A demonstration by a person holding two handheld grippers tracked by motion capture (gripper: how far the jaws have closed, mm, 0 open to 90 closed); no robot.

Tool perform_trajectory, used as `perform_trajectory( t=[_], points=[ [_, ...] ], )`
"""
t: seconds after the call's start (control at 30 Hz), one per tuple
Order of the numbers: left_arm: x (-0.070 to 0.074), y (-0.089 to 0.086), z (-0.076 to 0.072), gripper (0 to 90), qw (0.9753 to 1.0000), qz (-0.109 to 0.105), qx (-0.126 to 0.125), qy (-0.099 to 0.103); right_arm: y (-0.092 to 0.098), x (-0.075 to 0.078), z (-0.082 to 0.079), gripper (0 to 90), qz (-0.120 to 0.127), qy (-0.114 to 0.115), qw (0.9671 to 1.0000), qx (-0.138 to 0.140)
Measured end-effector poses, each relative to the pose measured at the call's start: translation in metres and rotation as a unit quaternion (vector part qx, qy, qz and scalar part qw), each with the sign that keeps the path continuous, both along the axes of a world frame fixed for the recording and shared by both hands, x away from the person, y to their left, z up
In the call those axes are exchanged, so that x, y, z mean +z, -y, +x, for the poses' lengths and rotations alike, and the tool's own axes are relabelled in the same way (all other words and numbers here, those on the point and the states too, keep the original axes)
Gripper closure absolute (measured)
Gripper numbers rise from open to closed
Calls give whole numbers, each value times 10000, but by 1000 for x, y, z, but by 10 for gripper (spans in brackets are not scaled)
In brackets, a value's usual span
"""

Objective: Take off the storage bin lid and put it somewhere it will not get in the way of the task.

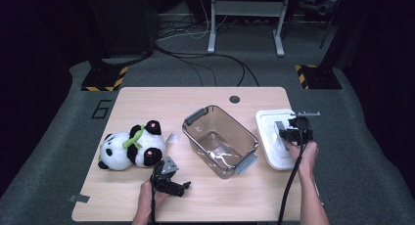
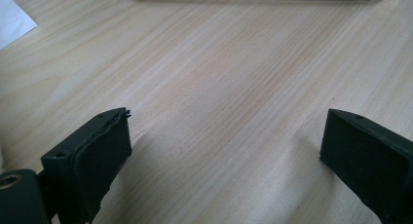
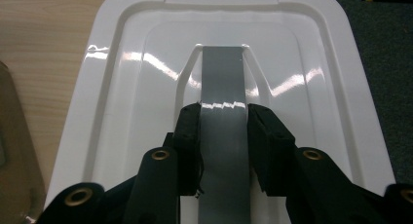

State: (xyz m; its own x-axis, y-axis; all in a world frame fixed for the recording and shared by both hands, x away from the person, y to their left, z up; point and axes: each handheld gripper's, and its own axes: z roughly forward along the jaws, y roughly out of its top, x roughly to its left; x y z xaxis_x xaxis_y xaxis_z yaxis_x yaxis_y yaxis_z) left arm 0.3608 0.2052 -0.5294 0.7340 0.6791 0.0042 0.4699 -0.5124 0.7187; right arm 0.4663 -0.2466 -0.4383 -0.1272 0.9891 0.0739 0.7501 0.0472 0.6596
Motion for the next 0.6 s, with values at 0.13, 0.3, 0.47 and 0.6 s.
perform_trajectory(
  t=[0.13,0.3,0.47,0.6],
  points=[
    [0,0,0,41,10000,2,-2,0,0,-10,4,670,45,-93,9999,-58],
    [0,0,0,41,10000,2,-2,0,-2,-20,8,670,68,-195,9997,-155],
    [0,0,0,41,10000,6,-5,0,0,-29,11,670,68,-230,9995,-208],
    [0,0,0,41,10000,19,-16,-1,0,-35,13,669,108,-308,9991,-278]
  ],
)
